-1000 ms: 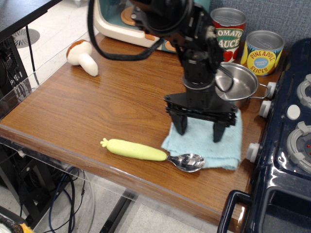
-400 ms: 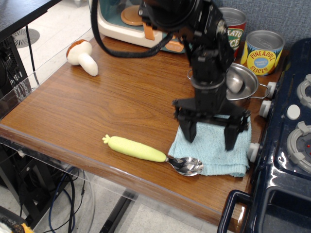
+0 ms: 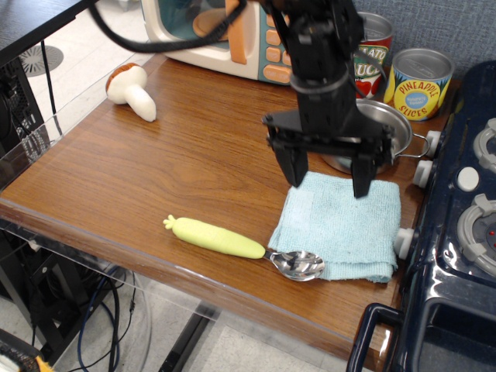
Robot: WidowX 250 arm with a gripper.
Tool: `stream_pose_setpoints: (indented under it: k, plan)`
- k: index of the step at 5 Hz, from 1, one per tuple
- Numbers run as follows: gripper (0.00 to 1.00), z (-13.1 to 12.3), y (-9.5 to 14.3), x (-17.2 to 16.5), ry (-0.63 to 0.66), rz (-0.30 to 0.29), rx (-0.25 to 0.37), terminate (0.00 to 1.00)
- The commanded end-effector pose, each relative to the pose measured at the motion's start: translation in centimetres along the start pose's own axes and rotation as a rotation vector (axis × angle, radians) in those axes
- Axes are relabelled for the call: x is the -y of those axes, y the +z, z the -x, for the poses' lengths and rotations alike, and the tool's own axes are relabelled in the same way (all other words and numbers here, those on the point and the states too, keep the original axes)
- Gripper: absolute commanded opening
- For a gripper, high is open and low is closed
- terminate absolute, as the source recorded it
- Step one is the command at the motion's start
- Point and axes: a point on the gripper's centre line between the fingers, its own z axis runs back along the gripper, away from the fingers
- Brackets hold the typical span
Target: Move the blue cloth to the right end of the table next to the spoon.
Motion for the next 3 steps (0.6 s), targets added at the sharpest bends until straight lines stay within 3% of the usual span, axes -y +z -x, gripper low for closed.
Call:
stream_pose_setpoints:
  k: [1,2,3]
  plan:
    - [1.0,1.65,3.94,-0.13,-0.023,-0.021,0.101,0.0]
    - [1.0,1.65,3.94,-0.13,-0.023,-0.021,0.101,0.0]
    - [1.0,1.65,3.94,-0.13,-0.023,-0.021,0.101,1.0]
